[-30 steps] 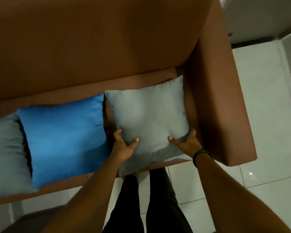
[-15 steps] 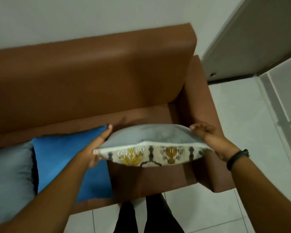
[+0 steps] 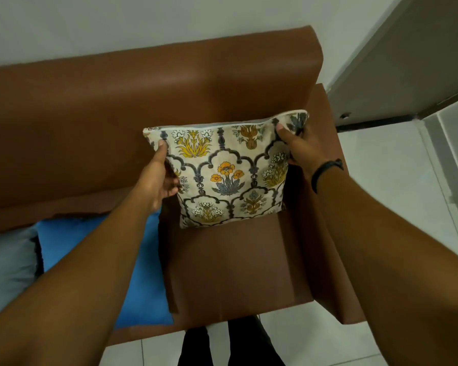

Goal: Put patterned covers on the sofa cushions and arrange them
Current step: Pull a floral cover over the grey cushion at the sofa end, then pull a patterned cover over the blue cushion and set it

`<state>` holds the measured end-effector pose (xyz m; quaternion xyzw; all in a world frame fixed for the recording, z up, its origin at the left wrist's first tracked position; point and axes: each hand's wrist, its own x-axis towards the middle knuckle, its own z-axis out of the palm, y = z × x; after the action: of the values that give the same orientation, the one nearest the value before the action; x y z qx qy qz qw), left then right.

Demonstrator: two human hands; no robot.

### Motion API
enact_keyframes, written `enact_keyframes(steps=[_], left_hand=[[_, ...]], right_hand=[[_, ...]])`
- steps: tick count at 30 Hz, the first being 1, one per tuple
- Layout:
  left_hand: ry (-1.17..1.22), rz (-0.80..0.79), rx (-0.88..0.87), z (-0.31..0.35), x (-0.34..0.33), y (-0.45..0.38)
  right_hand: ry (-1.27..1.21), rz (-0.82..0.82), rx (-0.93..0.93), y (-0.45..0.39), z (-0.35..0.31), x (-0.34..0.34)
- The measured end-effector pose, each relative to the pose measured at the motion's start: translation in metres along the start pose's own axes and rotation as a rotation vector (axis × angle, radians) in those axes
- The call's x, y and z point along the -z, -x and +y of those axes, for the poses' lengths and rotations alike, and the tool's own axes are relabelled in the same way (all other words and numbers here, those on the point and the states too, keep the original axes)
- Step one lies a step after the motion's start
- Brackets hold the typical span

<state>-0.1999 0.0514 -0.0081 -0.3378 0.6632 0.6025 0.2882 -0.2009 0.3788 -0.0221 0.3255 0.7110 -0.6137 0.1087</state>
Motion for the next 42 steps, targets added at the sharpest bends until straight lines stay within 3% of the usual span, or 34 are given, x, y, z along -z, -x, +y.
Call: enact_keyframes(steps=[4, 6, 8, 10, 12, 14, 18, 21, 23, 25, 27, 29, 31, 33, 37, 39, 42], left_hand=[[-0.055, 0.086, -0.068, -0.009, -0.012, -0.012], [-0.329, 0.337, -0.332, -0.028, -0.023, -0.008], [-0.782, 0.479, -0.769, -0.051, -0.04, 0.004], [-1.213, 0.313, -1.142, -0.072, -0.063, 0.006], [-1.481, 0.153, -1.252, -0.085, -0.078, -0.009], [-1.574, 0.178, -1.182, -0.088, -0.073, -0.033], [-1.508, 0.32, -0.948, -0.095, -0.024, -0.059], [-1.463, 0.38, -0.813, -0.098, -0.019, -0.044], [-1.481, 0.244, -1.009, -0.097, -0.038, -0.029], [-1.512, 0.057, -1.198, -0.097, -0.054, -0.02], [-1.48, 0.083, -1.108, -0.094, -0.041, -0.018], [-1.299, 0.178, -0.894, -0.095, -0.004, -0.022], [-1.18, 0.242, -0.688, -0.106, 0.051, -0.029], [-1.123, 0.356, -0.563, -0.128, 0.116, -0.032], [-0.906, 0.577, -0.478, -0.198, 0.256, -0.026], [-0.812, 0.566, -0.395, -0.241, 0.318, -0.022], [-0.509, 0.386, -0.194, -0.292, 0.372, -0.021]], right_hand=[[0.212, 0.095, 0.009, -0.017, 0.008, -0.008], [0.394, 0.273, 0.233, -0.003, 0.021, -0.014], [0.675, 0.348, 0.552, 0.028, 0.042, -0.029], [0.974, 0.134, 0.835, 0.054, 0.073, -0.048], [1.193, -0.006, 0.989, 0.057, 0.097, -0.053], [1.269, 0.014, 0.915, 0.036, 0.105, -0.044], [1.071, 0.221, 0.461, 0.01, 0.109, 0.0], [1.084, 0.205, 0.584, 0.026, 0.119, 0.001], [1.09, 0.086, 0.761, 0.039, 0.121, -0.02], [1.108, 0.075, 0.796, 0.046, 0.123, -0.043], [1.013, 0.207, 0.614, 0.049, 0.123, -0.065], [0.746, 0.427, 0.306, 0.061, 0.126, -0.095], [0.55, 0.569, 0.128, 0.087, 0.138, -0.137], [0.427, 0.47, 0.108, 0.123, 0.162, -0.185], [0.359, 0.017, -0.126, 0.197, 0.224, -0.285], [0.21, -0.235, -0.279, 0.226, 0.256, -0.327], [0.188, -0.296, -0.314, 0.244, 0.286, -0.349]])
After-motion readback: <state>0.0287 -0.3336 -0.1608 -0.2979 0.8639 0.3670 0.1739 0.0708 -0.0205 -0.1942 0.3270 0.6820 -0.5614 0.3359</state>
